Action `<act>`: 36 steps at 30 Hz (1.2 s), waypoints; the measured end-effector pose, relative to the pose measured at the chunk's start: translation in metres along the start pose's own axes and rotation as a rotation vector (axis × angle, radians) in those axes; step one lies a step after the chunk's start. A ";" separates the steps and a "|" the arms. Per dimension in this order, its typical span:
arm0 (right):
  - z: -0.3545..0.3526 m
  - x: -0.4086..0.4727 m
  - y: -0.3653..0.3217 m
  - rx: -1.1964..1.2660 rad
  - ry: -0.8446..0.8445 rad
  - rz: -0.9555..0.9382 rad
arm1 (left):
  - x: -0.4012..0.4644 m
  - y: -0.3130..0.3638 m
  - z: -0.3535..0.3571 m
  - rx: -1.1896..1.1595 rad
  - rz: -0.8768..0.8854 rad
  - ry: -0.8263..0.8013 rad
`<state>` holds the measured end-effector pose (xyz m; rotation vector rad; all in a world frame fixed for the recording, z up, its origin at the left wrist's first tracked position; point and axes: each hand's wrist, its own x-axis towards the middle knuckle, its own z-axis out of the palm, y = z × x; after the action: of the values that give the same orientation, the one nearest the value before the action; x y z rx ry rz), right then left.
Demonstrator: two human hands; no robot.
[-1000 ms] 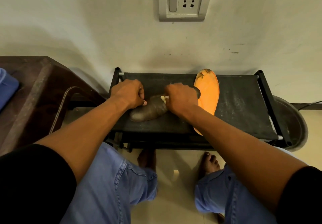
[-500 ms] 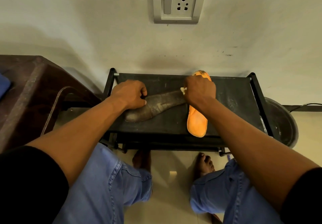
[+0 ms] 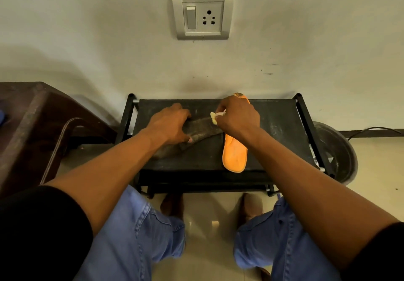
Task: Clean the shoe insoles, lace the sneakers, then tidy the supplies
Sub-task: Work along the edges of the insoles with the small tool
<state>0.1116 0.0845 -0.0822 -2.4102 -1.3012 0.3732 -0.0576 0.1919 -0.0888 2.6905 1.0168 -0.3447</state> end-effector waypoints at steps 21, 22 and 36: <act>-0.058 -0.035 0.029 0.721 0.380 0.260 | -0.058 -0.011 -0.043 -0.181 0.321 0.541; -0.056 -0.034 0.028 0.711 0.353 0.266 | -0.058 -0.013 -0.041 -0.152 0.336 0.541; -0.048 -0.021 0.028 0.230 0.010 0.234 | -0.037 -0.038 0.001 0.097 0.095 -0.057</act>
<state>0.1400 0.0435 -0.0504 -2.3659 -0.9176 0.5431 -0.1103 0.1965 -0.0842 2.7861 0.8738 -0.4598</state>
